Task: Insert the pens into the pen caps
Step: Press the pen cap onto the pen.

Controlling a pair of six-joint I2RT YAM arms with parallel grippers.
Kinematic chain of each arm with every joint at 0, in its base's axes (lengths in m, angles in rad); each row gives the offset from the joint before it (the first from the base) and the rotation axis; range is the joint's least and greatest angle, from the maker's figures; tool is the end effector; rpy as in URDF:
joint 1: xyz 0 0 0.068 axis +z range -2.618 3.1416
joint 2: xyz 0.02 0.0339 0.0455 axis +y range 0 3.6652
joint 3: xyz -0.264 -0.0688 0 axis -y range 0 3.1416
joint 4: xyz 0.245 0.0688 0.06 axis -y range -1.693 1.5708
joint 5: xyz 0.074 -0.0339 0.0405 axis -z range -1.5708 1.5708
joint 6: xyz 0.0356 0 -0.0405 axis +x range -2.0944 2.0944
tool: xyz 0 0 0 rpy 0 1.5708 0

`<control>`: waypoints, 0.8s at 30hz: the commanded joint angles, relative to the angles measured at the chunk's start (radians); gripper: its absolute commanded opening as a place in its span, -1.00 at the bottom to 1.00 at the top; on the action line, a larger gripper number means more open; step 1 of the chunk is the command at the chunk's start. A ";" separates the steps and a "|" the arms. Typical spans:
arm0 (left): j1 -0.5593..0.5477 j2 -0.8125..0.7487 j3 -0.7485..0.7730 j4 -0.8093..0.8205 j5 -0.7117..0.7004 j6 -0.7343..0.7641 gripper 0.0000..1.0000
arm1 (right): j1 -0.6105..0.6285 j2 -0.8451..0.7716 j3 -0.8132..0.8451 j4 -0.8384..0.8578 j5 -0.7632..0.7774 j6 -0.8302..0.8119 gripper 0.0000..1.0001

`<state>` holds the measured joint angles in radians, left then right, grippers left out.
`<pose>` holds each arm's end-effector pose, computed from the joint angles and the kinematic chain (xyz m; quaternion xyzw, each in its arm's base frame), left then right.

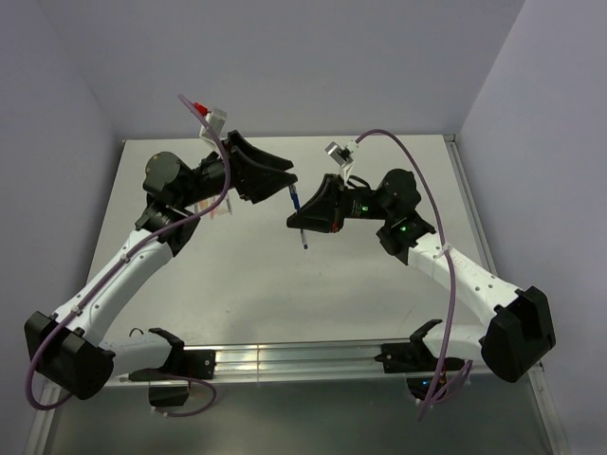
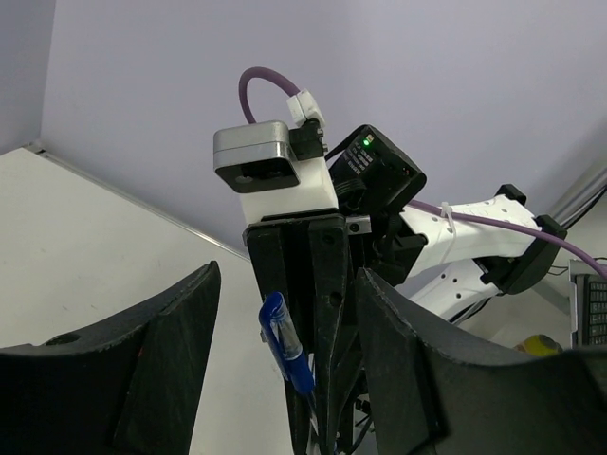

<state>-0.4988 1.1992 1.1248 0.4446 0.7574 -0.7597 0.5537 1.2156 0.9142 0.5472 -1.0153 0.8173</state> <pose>0.2219 -0.1487 0.4372 0.2342 0.5601 -0.6201 0.4969 0.2137 0.1677 0.3682 -0.3093 0.5832 0.6677 0.3441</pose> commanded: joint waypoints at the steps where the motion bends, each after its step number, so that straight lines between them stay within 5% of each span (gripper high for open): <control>1: 0.003 0.003 -0.003 0.069 0.043 -0.027 0.27 | 0.002 -0.031 0.029 0.045 -0.014 -0.012 -1.00; 24: -0.007 0.048 -0.017 0.124 0.122 -0.087 -0.04 | 0.002 -0.039 0.038 0.039 -0.014 -0.010 -1.00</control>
<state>-0.4992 1.2469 1.1137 0.5121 0.8520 -0.8341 0.5537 1.2121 0.9142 0.5472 -1.0157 0.8173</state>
